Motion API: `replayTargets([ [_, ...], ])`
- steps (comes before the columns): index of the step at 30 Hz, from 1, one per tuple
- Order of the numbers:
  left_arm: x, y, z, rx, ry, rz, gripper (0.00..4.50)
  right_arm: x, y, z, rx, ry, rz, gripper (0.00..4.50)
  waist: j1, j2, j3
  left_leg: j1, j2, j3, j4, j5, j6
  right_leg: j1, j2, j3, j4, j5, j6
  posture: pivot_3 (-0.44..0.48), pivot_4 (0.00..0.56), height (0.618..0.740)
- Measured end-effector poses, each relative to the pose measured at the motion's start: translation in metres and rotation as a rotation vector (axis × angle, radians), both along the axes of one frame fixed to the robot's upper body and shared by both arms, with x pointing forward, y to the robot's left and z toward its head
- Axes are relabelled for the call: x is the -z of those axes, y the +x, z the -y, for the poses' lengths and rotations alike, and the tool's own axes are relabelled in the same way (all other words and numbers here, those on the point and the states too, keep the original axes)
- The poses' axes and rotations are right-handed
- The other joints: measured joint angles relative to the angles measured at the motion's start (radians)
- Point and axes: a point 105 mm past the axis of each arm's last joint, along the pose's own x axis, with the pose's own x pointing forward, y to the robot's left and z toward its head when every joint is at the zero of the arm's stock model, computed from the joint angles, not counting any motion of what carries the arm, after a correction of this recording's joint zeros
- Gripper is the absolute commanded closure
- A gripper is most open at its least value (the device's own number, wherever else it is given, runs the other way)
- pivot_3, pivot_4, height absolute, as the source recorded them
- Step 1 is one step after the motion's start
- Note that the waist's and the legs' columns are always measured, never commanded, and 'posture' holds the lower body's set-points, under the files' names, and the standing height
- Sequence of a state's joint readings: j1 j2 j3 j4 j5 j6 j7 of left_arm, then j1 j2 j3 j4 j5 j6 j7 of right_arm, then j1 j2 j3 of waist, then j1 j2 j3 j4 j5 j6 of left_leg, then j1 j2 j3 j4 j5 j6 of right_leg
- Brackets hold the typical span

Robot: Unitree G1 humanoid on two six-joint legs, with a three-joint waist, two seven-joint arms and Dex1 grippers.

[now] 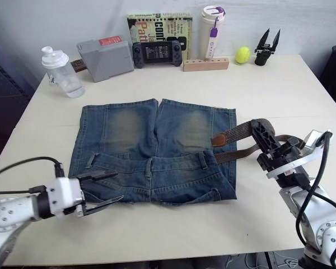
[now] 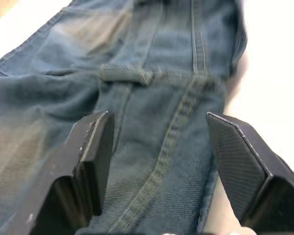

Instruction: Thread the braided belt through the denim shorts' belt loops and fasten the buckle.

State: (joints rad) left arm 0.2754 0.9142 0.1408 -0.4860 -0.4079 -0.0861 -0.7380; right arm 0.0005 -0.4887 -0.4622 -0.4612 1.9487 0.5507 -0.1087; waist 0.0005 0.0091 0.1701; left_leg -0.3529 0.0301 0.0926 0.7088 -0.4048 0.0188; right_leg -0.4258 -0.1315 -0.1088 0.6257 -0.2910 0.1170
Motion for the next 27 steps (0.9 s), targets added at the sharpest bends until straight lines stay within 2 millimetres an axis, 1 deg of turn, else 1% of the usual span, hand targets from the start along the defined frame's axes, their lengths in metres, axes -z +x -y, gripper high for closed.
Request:
replayTargets([
  [3,-0.015,-0.012,-0.002,0.058,-0.051,-0.167,1.16,0.005,0.001,-0.002,-0.013,-0.036,-0.039,4.5,-0.001,0.0,0.0,0.0,-0.001,0.0,0.0,0.0,0.0,0.0,0.001,0.0,-0.001,0.0,0.0,0.0,0.15,0.731],
  [4,-0.019,-0.017,0.0,0.091,-0.088,-0.255,1.16,0.011,0.003,-0.002,-0.019,-0.052,-0.068,4.5,0.0,0.0,0.0,0.0,-0.001,0.0,0.0,0.0,0.0,0.0,0.001,0.0,-0.001,0.0,0.0,0.0,0.15,0.731],
  [6,-0.028,-0.009,0.003,0.108,-0.149,-0.29,1.16,0.017,0.004,-0.003,-0.017,-0.087,-0.093,4.5,0.009,0.001,0.0,0.0,-0.002,0.0,0.002,0.0,0.0,0.001,0.001,0.0,-0.001,0.0,0.0,0.0,0.15,0.731],
  [7,-0.047,0.013,0.001,0.089,-0.236,-0.27,1.16,0.026,0.007,-0.011,-0.036,-0.134,-0.124,4.5,0.017,0.001,0.0,-0.001,-0.001,-0.001,0.005,0.0,-0.001,0.001,0.005,0.0,0.0,0.0,0.0,0.0,0.15,0.731],
  [8,-0.049,0.019,0.002,0.089,-0.255,-0.272,1.16,0.03,0.008,-0.013,-0.035,-0.153,-0.136,4.5,0.018,0.001,0.0,-0.001,-0.003,0.0,0.005,0.0,-0.001,0.002,0.005,0.001,0.001,0.0,0.0,0.0,0.15,0.731],
  [10,-0.046,0.024,0.004,0.091,-0.267,-0.294,1.16,0.036,0.008,-0.015,-0.036,-0.176,-0.152,4.5,0.018,0.001,0.0,-0.001,-0.004,0.0,0.004,0.0,-0.001,0.001,0.005,0.001,0.0,0.0,0.0,0.0,0.15,0.731],
  [12,-0.045,0.034,0.018,0.135,-0.308,-0.322,1.16,0.045,0.013,-0.013,-0.008,-0.234,-0.18,4.5,0.021,0.001,0.0,-0.003,-0.005,0.002,0.005,-0.001,-0.001,0.0,0.005,0.0,0.0,0.0,0.001,0.0,0.15,0.731],
  [15,-0.041,0.034,0.029,0.185,-0.312,-0.353,1.16,0.051,0.015,-0.01,0.02,-0.279,-0.193,4.5,0.02,0.001,0.0,-0.002,-0.004,0.002,0.005,0.0,-0.001,0.0,0.006,0.0,0.0,0.0,0.001,0.0,0.15,0.731],
  [20,-0.033,0.033,0.037,0.215,-0.284,-0.366,1.16,0.052,0.018,-0.008,0.038,-0.287,-0.193,4.5,0.02,0.001,0.0,-0.002,-0.004,0.004,0.005,0.0,-0.001,0.0,0.007,0.0,0.0,0.0,0.001,0.0,0.15,0.731],
  [23,-0.03,0.032,0.041,0.226,-0.293,-0.371,1.16,0.049,0.021,-0.006,0.055,-0.267,-0.177,4.5,0.02,0.001,0.0,-0.002,-0.003,0.003,0.005,0.0,-0.002,0.0,0.007,0.0,0.0,0.0,0.001,0.0,0.15,0.731],
  [25,-0.029,0.034,0.042,0.221,-0.291,-0.361,1.16,0.046,0.023,0.002,0.088,-0.266,-0.17,4.5,0.023,0.001,0.0,-0.003,-0.003,0.003,0.006,0.0,-0.002,0.0,0.007,0.0,0.0,0.0,0.001,0.0,0.15,0.731],
  [27,-0.027,0.035,0.043,0.221,-0.288,-0.356,1.16,0.047,0.024,0.004,0.098,-0.281,-0.175,4.5,0.022,0.001,0.0,-0.003,-0.003,0.003,0.006,0.0,-0.002,0.0,0.007,0.0,0.0,0.0,0.001,0.0,0.15,0.731],
])
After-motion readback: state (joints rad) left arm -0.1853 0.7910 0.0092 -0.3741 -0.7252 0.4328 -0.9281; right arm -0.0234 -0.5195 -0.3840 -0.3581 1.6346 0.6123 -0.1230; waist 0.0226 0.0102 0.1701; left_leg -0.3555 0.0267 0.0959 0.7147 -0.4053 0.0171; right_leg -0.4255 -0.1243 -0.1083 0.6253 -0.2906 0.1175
